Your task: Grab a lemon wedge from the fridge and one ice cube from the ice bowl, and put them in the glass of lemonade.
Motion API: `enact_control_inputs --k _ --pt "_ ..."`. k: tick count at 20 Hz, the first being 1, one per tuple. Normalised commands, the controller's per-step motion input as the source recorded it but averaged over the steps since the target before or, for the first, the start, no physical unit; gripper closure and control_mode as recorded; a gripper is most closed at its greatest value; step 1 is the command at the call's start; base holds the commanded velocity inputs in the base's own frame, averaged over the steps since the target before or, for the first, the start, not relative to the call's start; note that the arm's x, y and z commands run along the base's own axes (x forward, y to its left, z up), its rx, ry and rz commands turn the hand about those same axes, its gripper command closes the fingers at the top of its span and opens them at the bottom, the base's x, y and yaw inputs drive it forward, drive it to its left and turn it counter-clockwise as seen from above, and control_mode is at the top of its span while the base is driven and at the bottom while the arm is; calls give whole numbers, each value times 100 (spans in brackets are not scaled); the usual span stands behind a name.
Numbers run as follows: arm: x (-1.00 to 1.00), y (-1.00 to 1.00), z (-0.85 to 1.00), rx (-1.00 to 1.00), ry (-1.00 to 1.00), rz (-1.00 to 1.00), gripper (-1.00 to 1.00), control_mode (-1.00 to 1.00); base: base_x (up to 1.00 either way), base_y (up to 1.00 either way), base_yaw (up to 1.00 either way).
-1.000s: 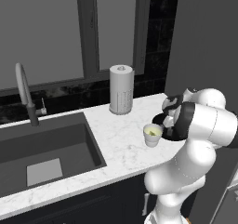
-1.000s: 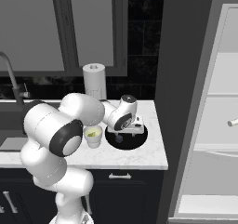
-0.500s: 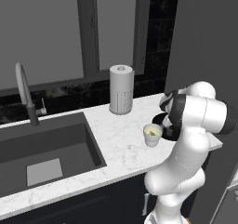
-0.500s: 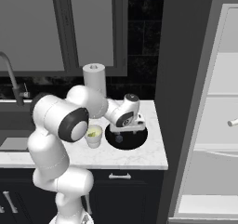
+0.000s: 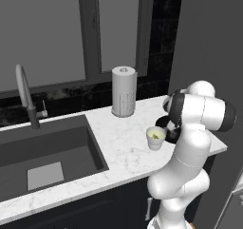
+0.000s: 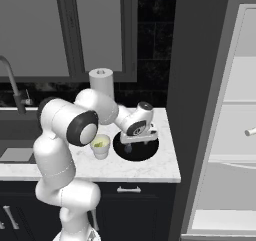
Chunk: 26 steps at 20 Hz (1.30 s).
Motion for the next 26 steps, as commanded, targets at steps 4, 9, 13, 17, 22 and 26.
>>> enact_control_inputs --k 4,9,13,17,22,26 --pt "-31 0 7 0 -2 5 -100 -100 0 0 0" --pt "-13 13 21 0 -6 1 -100 -100 0 0 0" --pt "-6 24 27 0 -7 0 -100 -100 0 0 0" --pt "-43 7 6 0 -1 0 -100 -100 0 0 0" --pt "-12 2 -12 0 0 0 -100 -100 0 0 0" --pt "29 12 -1 0 0 0 -100 -100 0 0 0"
